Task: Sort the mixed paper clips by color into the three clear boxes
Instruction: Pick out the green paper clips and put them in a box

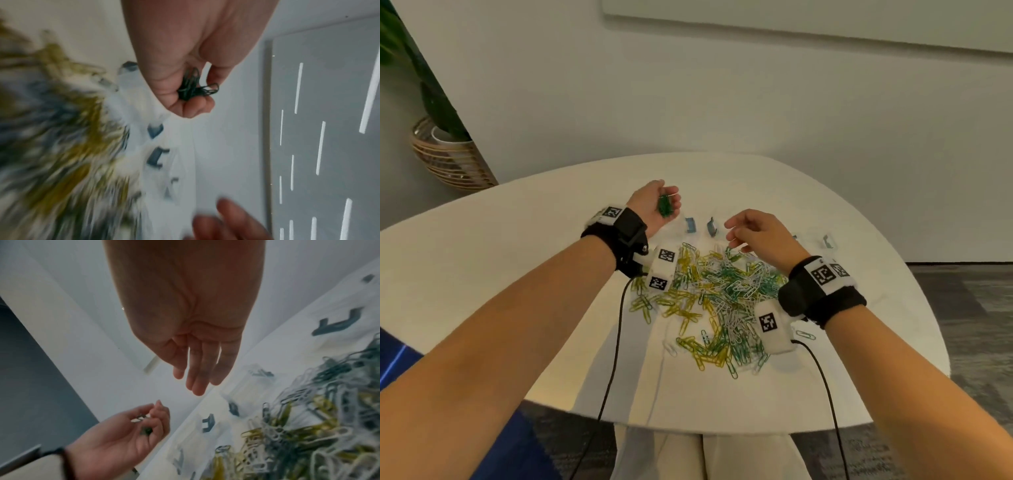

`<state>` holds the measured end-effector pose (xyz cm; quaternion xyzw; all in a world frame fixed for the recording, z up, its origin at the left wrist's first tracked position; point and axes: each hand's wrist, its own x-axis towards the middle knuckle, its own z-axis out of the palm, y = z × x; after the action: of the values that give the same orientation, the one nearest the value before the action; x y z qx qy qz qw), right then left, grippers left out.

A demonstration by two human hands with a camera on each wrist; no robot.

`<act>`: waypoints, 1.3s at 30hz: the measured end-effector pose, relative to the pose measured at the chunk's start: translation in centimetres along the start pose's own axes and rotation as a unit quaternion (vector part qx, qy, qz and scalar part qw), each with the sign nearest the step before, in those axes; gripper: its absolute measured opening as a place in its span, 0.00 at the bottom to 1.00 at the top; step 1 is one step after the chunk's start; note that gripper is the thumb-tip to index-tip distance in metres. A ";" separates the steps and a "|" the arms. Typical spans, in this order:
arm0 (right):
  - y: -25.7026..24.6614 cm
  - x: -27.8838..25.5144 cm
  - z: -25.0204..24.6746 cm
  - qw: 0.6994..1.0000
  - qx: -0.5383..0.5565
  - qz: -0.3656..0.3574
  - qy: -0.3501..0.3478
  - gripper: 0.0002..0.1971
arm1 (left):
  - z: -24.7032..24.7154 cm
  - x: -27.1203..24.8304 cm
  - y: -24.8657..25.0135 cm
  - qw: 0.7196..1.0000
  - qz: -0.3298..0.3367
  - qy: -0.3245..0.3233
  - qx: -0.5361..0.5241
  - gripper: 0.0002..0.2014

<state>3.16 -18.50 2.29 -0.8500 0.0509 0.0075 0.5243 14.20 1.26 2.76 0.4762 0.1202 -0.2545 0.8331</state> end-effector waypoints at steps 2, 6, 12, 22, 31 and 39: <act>1.0 -0.2 -0.3 1.000 -0.011 0.008 -0.004 0.10 | 0.3 1.9 0.3 0.997 0.052 0.025 0.045 0.20; 2.5 -0.4 -0.5 0.999 -0.014 0.030 -0.021 0.10 | -0.4 4.3 -0.6 0.974 0.099 0.050 0.199 0.21; 2.6 1.8 1.6 0.992 -0.107 0.016 -0.067 0.13 | -1.7 0.6 -0.2 0.893 0.182 0.102 0.399 0.14; 0.3 4.7 8.9 0.884 -0.422 -0.075 -0.187 0.23 | -5.6 -2.8 -4.5 0.631 -0.037 0.080 0.771 0.28; 2.8 3.8 2.6 0.889 -0.439 0.013 -0.130 0.23 | -3.5 -2.7 -7.4 0.604 0.023 -0.014 0.797 0.31; 2.9 1.0 2.1 0.908 -0.385 -0.010 -0.164 0.23 | -0.4 -2.9 -8.7 0.559 0.076 0.000 0.826 0.25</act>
<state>4.00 -18.02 -1.24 -0.9731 -0.0511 0.1604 0.1574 7.09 -1.19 -2.57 0.9632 -0.1791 -0.1786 0.0915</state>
